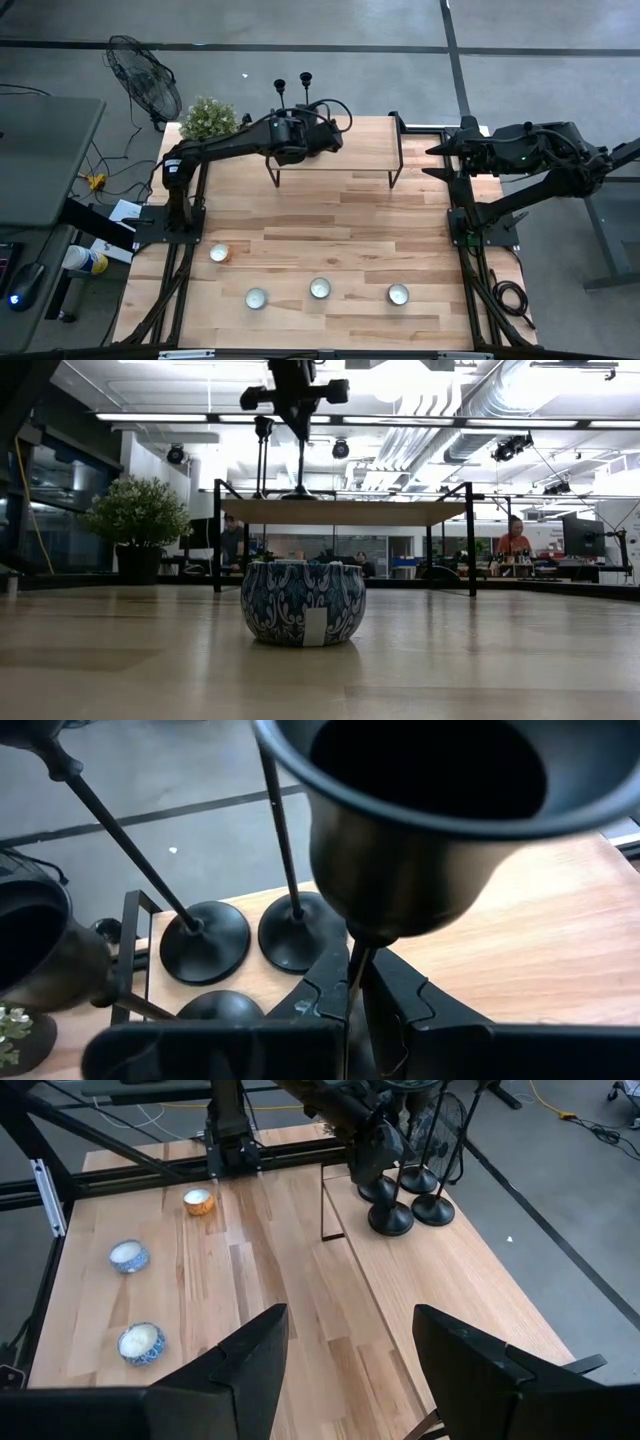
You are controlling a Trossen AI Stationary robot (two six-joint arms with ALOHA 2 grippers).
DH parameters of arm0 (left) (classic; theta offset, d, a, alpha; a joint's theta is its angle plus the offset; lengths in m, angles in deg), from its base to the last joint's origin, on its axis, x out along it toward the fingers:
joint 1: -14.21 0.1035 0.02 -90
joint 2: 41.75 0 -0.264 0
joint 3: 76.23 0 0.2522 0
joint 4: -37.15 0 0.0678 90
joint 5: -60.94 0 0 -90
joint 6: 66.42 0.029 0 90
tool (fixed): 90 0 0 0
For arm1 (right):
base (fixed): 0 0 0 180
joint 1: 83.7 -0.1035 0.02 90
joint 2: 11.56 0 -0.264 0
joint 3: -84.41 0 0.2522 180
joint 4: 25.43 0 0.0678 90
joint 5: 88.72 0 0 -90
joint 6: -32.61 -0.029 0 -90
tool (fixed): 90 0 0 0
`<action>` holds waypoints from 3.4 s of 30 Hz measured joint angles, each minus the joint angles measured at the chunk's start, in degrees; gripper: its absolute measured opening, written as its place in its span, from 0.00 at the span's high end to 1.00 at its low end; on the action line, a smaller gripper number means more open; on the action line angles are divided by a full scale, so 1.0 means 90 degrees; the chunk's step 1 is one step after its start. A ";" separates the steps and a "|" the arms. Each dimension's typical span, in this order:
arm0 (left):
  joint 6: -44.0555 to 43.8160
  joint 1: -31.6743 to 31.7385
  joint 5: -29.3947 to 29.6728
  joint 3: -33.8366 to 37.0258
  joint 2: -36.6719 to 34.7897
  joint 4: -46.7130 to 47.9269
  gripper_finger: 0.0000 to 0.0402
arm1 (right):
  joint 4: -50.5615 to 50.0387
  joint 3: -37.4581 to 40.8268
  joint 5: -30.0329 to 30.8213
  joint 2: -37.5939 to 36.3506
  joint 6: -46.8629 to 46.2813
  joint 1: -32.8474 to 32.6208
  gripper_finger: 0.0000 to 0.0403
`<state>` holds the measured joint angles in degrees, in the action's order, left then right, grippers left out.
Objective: Pick & Place candle stick holders
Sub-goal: Put the black candle holder on the shelf, then put the orange scented candle on the shelf
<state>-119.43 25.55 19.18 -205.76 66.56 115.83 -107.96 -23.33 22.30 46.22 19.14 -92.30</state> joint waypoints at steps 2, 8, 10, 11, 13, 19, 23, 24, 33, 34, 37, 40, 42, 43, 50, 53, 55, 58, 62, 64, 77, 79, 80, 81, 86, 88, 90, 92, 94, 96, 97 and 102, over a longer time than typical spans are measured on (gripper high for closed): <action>0.0002 0.0015 -0.0021 0.0000 0.0000 0.0006 0.99 | 0.0000 0.0000 0.0000 0.0000 0.0000 0.0000 0.48; -0.0135 0.0038 -0.0042 0.0000 0.0000 0.0035 0.99 | 0.0000 0.0000 0.0000 0.0000 0.0000 -0.0002 0.48; -0.0141 0.0038 -0.0048 0.0000 0.0000 0.0056 0.99 | 0.0000 0.0000 0.0000 0.0000 0.0000 -0.0002 0.48; -0.0143 0.0038 -0.0050 0.0000 0.0000 0.0080 0.99 | 0.0000 0.0000 0.0000 0.0000 0.0000 0.0000 0.48; -0.0143 0.0040 -0.0050 0.0000 0.0000 0.0150 0.99 | 0.0000 0.0000 0.0000 0.0000 0.0000 -0.0002 0.48; -0.0143 0.0087 -0.0132 0.0002 0.0000 0.0191 0.99 | -0.0002 0.0000 0.0000 0.0000 0.0000 0.0000 0.48; -0.0143 0.0087 -0.0140 0.0002 0.0000 0.0189 0.99 | 0.0000 0.0000 0.0000 0.0000 0.0000 -0.0001 0.48; -0.0143 0.0085 -0.0140 0.0000 0.0000 0.0187 0.99 | 0.0000 0.0000 0.0000 0.0000 0.0000 0.0000 0.48; -0.0121 0.0159 -0.0134 0.0002 0.0000 0.0183 0.99 | -0.0001 0.0000 0.0000 0.0000 0.0000 -0.0002 0.48; -0.0121 0.0162 -0.0138 0.0002 0.0000 0.0180 0.99 | -0.0002 0.0000 0.0000 0.0000 0.0000 -0.0002 0.48; -0.0119 0.0162 -0.0172 0.0002 0.0000 0.0180 0.99 | 0.0000 0.0000 0.0000 0.0000 0.0000 -0.0001 0.48; -0.0119 0.0160 -0.0219 0.0002 0.0000 0.0179 0.98 | 0.0000 0.0000 0.0000 0.0000 0.0000 -0.0002 0.48; -0.0119 0.0159 -0.0288 0.0002 0.0000 0.0166 0.97 | 0.0000 0.0000 0.0000 0.0000 0.0000 0.0000 0.48; -0.0119 0.0157 -0.0304 0.0002 0.0000 0.0156 0.97 | 0.0000 0.0000 0.0000 0.0000 0.0000 -0.0002 0.48; 0.0022 0.0157 -0.0313 0.0002 0.0000 0.0151 0.98 | -0.0002 0.0000 0.0000 0.0000 0.0000 -0.0001 0.48; 0.0024 0.0157 -0.0313 0.0002 0.0004 0.0150 0.98 | -0.0001 0.0000 0.0000 0.0000 0.0000 -0.0001 0.48; 0.0025 0.0157 -0.0311 0.0002 0.0050 0.0100 0.98 | 0.0000 0.0000 0.0000 0.0000 0.0000 -0.0002 0.48; 0.0059 0.0160 -0.0363 0.0002 0.0062 0.0088 0.98 | -0.0002 0.0000 0.0000 -0.0002 0.0000 -0.0001 0.48; 0.0080 0.0160 -0.0297 0.0002 0.0061 0.0083 0.98 | -0.0002 0.0000 0.0000 -0.0002 0.0000 -0.0002 0.48; 0.0080 0.0160 -0.0274 0.0002 0.0063 0.0074 0.98 | -0.0002 0.0000 0.0000 -0.0002 0.0000 0.0000 0.48; 0.0363 0.0160 -0.0295 0.0002 0.0064 0.0087 0.92 | -0.0002 0.0001 0.0000 -0.0002 0.0000 0.0000 0.48; 0.0435 0.0160 -0.0304 0.0001 0.0067 0.0093 0.88 | -0.0002 0.0000 0.0000 -0.0002 0.0000 0.0000 0.48; 0.0458 0.0160 -0.0306 0.0002 0.0068 0.0093 0.86 | -0.0002 0.0000 0.0000 -0.0002 0.0000 -0.0001 0.48; 0.0489 0.0160 -0.0307 0.0001 0.0068 0.0093 0.84 | -0.0002 0.0000 0.0000 -0.0002 0.0000 0.0000 0.48; 0.0543 0.0157 -0.0310 0.0002 0.0068 0.0090 0.76 | -0.0002 0.0000 0.0000 -0.0002 0.0000 0.0000 0.48; 0.0579 0.0157 -0.0309 0.0002 0.0068 0.0091 0.74 | -0.0002 0.0000 0.0000 -0.0002 0.0000 0.0000 0.48; 0.0578 0.0155 -0.0310 0.0001 0.0068 0.0090 0.73 | -0.0002 0.0000 0.0000 -0.0002 0.0000 0.0000 0.48; 0.0578 0.0155 -0.0310 0.0002 0.0068 0.0090 0.71 | -0.0002 0.0000 0.0000 -0.0002 0.0000 -0.0002 0.48; 0.0578 0.0155 -0.0310 0.0002 0.0068 0.0090 0.69 | 0.0000 0.0000 0.0000 -0.0002 0.0000 -0.0002 0.48; 0.0578 0.0155 -0.0310 0.0002 0.0068 0.0090 0.66 | -0.0002 0.0000 0.0000 -0.0002 0.0000 -0.0002 0.48; 0.0578 0.0155 -0.0310 0.0002 0.0068 0.0092 0.65 | -0.0002 0.0000 0.0000 -0.0002 0.0000 -0.0002 0.48; 0.0578 0.0139 -0.0310 0.0002 0.0068 0.0136 0.57 | -0.0002 0.0000 0.0000 -0.0002 0.0000 -0.0002 0.48</action>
<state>-114.23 26.80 16.39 -205.74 67.18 117.06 -107.98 -23.33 22.30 46.20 19.14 -92.32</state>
